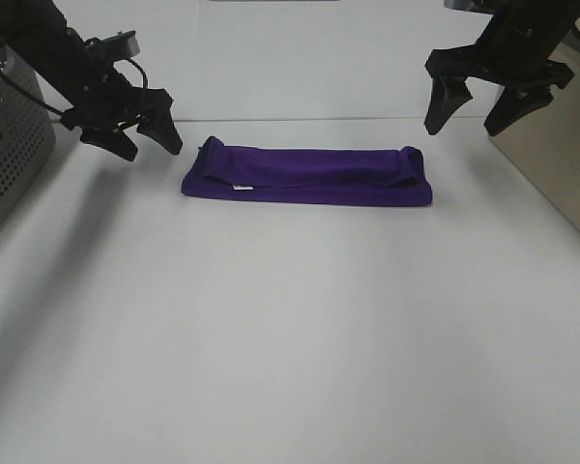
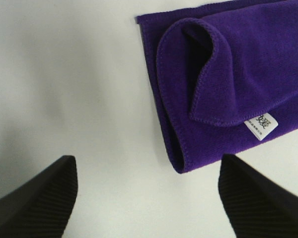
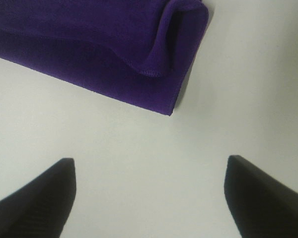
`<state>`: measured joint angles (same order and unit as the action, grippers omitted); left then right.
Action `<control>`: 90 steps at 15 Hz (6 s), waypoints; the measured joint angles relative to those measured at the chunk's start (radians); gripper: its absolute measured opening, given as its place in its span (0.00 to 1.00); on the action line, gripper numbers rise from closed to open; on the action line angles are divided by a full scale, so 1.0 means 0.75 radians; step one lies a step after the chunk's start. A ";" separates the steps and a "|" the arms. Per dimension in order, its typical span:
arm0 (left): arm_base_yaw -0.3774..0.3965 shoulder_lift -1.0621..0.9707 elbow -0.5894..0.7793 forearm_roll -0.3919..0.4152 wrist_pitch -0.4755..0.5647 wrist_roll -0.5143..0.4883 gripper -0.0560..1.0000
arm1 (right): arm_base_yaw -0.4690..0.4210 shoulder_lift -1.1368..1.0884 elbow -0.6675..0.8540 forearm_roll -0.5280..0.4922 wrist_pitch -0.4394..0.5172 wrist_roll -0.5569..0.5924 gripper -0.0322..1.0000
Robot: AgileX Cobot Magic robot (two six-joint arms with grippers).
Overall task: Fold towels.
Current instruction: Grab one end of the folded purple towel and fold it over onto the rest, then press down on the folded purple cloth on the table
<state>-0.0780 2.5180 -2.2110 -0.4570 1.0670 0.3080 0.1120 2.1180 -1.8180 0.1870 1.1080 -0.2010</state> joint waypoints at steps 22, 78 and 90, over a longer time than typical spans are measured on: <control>-0.172 0.237 -0.163 -0.156 -0.029 0.013 0.09 | 0.000 -0.003 0.000 0.012 0.131 -0.001 0.80; -0.199 -0.321 -0.152 0.619 0.196 -0.317 0.71 | 0.297 0.399 -0.292 0.256 -0.008 -0.331 0.80; -0.199 -0.321 -0.152 0.619 0.200 -0.317 0.71 | 0.217 0.437 -0.291 0.141 -0.027 -0.312 0.79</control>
<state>-0.2270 2.2770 -2.3250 0.0070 1.2170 0.0700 0.2750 2.4460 -2.0360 0.2930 1.0880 -0.4350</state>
